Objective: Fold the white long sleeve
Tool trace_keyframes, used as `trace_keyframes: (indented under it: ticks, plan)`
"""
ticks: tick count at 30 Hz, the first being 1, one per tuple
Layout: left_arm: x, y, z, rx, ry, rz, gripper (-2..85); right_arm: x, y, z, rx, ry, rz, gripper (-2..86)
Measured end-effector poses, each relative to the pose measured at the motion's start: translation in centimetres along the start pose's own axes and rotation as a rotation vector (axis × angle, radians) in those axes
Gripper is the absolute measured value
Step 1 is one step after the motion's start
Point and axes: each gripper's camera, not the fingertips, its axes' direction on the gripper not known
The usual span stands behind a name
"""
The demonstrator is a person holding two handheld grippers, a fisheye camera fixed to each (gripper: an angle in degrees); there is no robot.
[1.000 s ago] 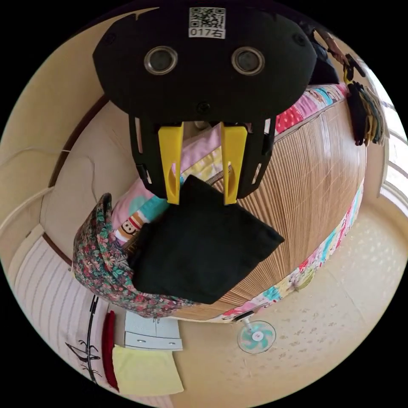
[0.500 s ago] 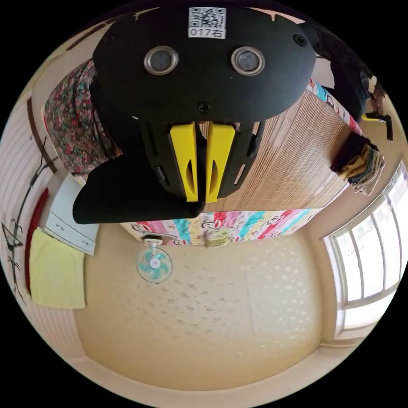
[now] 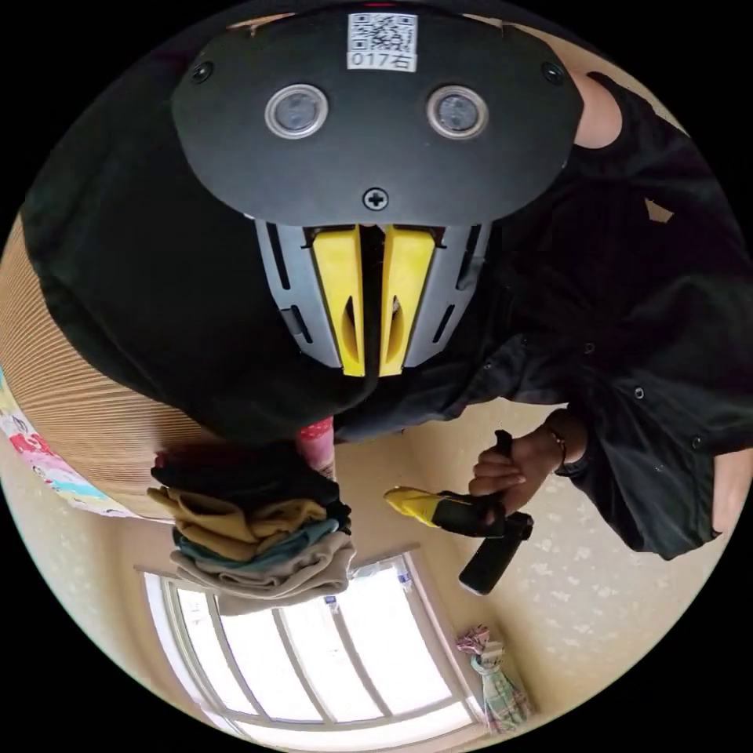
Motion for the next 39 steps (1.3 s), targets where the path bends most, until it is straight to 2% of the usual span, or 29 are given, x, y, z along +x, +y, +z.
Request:
trace_keyframes:
  ticks: [4,6,9,11,12,14,19,22,24,26,29,31,32,35,37,39]
  plan:
    - [2.8,-4.6,6.3,-0.092,0.115,0.110,9.4,-1.6,3.3,-0.9,0.244,-0.068,0.153,1.1]
    - [5.4,-7.6,11.1,-0.159,0.180,0.192,9.9,-0.6,7.0,-4.2,0.292,0.030,0.306,1.0]
    - [10.7,-12.4,22.2,-0.321,0.166,0.326,10.6,1.4,11.9,-9.7,0.304,0.225,0.546,0.8]
    - [15.1,-15.1,32.1,-0.415,0.088,0.416,12.0,1.9,14.2,-13.2,0.354,0.297,0.642,0.9]
    - [16.2,-15.5,34.4,-0.441,0.045,0.440,12.3,1.9,15.4,-15.1,0.398,0.352,0.690,1.0]
    - [19.5,-16.4,42.7,-0.486,-0.124,0.523,12.7,1.6,16.8,-17.2,0.443,0.449,0.765,1.4]
    - [19.8,-16.6,52.9,-0.587,-0.224,0.481,13.8,2.2,19.4,-19.0,0.462,0.590,0.994,4.2]
    - [19.9,-15.0,52.4,-0.520,-0.299,0.525,11.2,4.0,20.0,-19.4,0.447,0.638,1.079,7.4]
    - [19.2,-14.6,51.0,-0.501,-0.272,0.508,7.8,6.3,20.3,-20.5,0.471,0.685,1.153,9.8]
    - [16.5,-16.0,47.4,-0.468,-0.071,0.363,3.1,8.2,20.5,-21.4,0.526,0.691,1.193,10.5]
    - [12.6,-17.9,41.1,-0.377,0.181,0.215,0.9,11.6,20.5,-22.3,0.603,0.647,1.243,10.2]
    - [12.0,-18.4,36.8,-0.317,0.217,0.217,0.1,13.7,19.6,-22.5,0.622,0.567,1.284,9.5]
    - [12.2,-18.6,33.8,-0.278,0.203,0.241,-0.3,15.1,18.4,-22.2,0.572,0.539,1.316,8.3]
    - [12.5,-19.2,25.0,-0.184,0.164,0.310,-0.8,16.2,14.5,-21.7,0.370,0.673,1.353,4.7]
    - [11.7,-19.3,18.2,-0.101,0.132,0.348,-0.9,12.8,12.6,-23.6,0.502,0.665,1.263,4.0]
    - [10.1,-19.3,11.0,-0.022,0.141,0.337,-1.0,5.7,9.7,-26.7,0.704,0.671,1.103,3.3]
